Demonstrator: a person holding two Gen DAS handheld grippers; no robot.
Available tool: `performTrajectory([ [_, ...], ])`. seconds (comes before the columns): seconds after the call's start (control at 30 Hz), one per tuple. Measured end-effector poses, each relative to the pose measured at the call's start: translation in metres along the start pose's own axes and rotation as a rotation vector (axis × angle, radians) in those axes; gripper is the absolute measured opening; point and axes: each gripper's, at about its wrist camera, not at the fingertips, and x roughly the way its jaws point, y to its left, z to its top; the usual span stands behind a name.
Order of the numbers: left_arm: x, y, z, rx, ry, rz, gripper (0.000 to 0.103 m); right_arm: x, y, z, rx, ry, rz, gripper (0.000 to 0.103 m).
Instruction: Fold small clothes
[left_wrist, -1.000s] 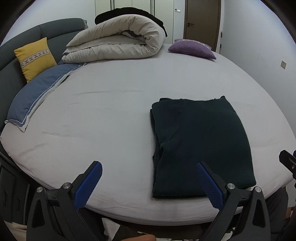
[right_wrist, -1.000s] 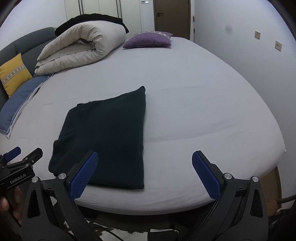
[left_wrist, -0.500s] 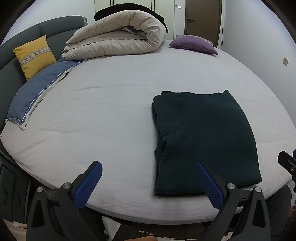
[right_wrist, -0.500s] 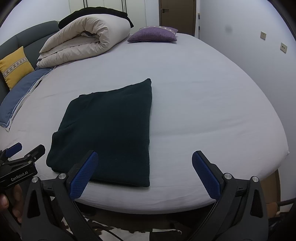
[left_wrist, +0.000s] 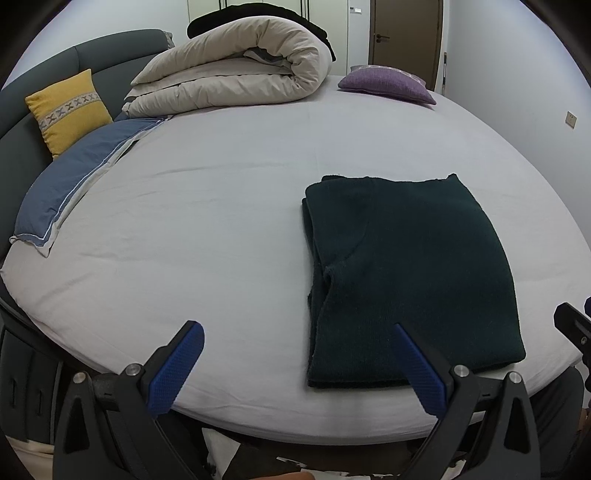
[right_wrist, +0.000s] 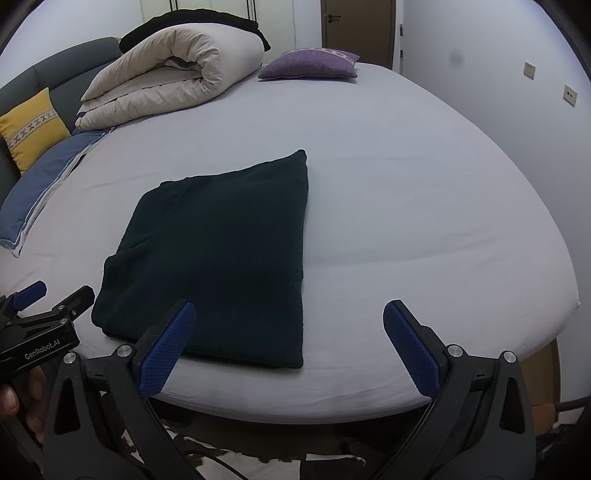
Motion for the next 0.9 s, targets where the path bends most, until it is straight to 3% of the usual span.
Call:
performTrajectory([
  [0.9, 0.0003, 0.0005, -0.0018, 0.002, -0.001, -0.001, 0.103, 0.0032, 0.0100, -0.0008, -0.004, 0.001, 0.006, 0.103],
])
